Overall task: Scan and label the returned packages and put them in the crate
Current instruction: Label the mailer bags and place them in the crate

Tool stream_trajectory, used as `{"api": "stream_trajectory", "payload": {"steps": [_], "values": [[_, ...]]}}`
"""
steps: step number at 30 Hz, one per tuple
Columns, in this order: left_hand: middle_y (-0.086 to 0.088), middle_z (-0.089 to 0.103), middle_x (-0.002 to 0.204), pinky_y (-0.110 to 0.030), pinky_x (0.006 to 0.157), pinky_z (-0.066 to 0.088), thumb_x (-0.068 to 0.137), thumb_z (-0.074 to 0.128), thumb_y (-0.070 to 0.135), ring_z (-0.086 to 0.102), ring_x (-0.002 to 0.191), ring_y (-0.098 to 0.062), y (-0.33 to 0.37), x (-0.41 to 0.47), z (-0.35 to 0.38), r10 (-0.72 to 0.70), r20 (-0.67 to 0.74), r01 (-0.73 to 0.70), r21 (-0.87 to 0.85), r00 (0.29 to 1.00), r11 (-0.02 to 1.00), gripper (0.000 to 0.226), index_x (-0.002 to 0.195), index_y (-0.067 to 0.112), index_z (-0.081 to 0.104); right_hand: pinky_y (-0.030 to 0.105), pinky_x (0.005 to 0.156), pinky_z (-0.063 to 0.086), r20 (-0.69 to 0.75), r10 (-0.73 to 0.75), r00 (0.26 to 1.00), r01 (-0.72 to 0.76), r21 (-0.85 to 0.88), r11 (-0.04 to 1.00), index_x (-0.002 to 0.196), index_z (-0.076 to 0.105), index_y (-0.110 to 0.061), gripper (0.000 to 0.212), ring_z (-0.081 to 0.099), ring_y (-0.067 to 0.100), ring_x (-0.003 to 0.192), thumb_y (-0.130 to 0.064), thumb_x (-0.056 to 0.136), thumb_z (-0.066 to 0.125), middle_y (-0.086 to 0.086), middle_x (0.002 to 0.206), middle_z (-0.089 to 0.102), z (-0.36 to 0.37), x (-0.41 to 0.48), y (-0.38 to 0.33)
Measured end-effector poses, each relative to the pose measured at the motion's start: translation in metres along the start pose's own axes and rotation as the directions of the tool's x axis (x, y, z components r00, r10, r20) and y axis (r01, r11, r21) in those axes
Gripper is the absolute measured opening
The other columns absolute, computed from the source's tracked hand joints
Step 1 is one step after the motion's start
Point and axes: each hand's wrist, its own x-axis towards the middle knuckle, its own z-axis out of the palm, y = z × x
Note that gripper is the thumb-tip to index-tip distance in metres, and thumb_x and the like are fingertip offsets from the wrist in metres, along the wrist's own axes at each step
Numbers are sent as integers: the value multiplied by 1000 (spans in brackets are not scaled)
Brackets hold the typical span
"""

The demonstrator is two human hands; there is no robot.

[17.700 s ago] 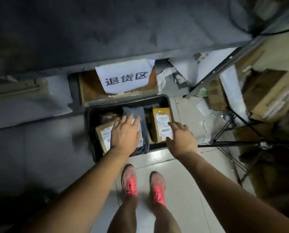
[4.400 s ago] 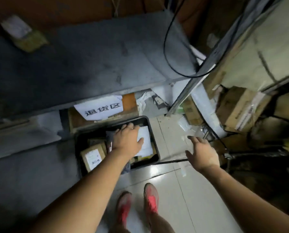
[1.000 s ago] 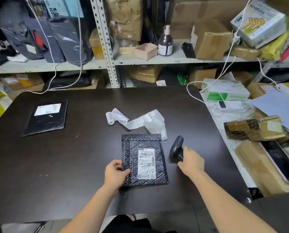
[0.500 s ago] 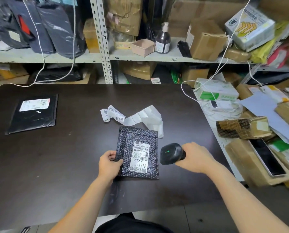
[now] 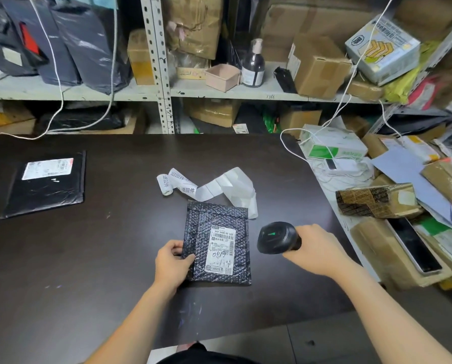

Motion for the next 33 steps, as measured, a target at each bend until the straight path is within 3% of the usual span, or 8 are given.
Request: {"api": "stream_trajectory", "payload": {"steps": [3, 10, 13, 16, 24, 27, 29, 33], "values": [[4, 61, 73, -10, 40, 40, 75, 79, -7, 54, 42, 4, 2, 2, -4, 11, 19, -11, -2, 1000, 1000, 30, 81, 18, 63, 24, 52, 41, 1, 26, 1000, -26, 17, 1000, 69, 56, -25, 29, 59, 9, 62, -53, 72, 57, -8, 66, 65, 0, 1, -5], [3, 58, 69, -14, 48, 42, 65, 88, 5, 45, 44, -1, -1, 5, -9, 27, 102, -38, 113, 994, 993, 33, 77, 16, 59, 25, 50, 39, 0, 135, 991, -132, 238, 962, 61, 53, -39, 14, 44, 7, 48, -46, 71, 61, -17, 53, 57, -1, 5, -26], [0, 61, 67, -18, 51, 43, 61, 92, 13, 50, 53, -10, 1, 1, -5, 27, 143, -51, 171, 989, 984, 38, 75, 13, 57, 28, 51, 40, 20, 192, 981, -190, 281, 941, 64, 56, -28, 19, 51, 12, 51, -45, 72, 62, -10, 54, 61, -2, 7, -32], [-2, 58, 62, -25, 40, 42, 61, 92, 12, 51, 42, -12, 7, -7, 7, -2, 194, -27, 146, 981, 989, 42, 73, 11, 51, 30, 54, 44, 21, 274, 962, -267, 311, 912, 68, 61, -15, 28, 60, 18, 58, -42, 73, 64, -3, 59, 66, -3, 5, -37], [-9, 57, 69, -24, 33, 44, 68, 91, 14, 55, 36, -17, 11, -12, 28, -65, 283, 22, 153, 957, 988, 44, 77, 9, 48, 38, 59, 54, 76, 466, 882, -453, 409, 792, 55, 57, -16, 30, 57, 26, 50, -41, 69, 65, 0, 46, 59, -5, -9, -45], [-5, 61, 60, -31, 37, 49, 69, 90, 23, 57, 35, -17, 13, -13, 28, -88, 259, 39, 189, 962, 981, 42, 76, 8, 51, 35, 58, 50, 87, 501, 861, -485, 436, 758, 54, 58, -20, 28, 56, 24, 51, -41, 69, 67, -1, 47, 60, -3, -10, -40], [0, 63, 53, -31, 49, 53, 73, 83, 38, 61, 43, -20, 14, -12, 28, -68, 169, 16, 292, 983, 956, 39, 72, 12, 53, 32, 59, 47, 65, 486, 871, -464, 434, 773, 58, 61, -26, 22, 60, 22, 56, -43, 70, 67, -2, 51, 62, 1, -7, -33], [6, 63, 66, -28, 63, 40, 82, 69, 44, 57, 68, -19, 22, -2, 26, 1, -21, 8, 432, 1000, 902, 30, 68, 20, 56, 27, 60, 41, 48, 389, 920, -370, 429, 824, 87, 58, -23, 11, 58, 10, 75, -34, 87, 59, -6, 80, 65, 21, 13, -12]]}}
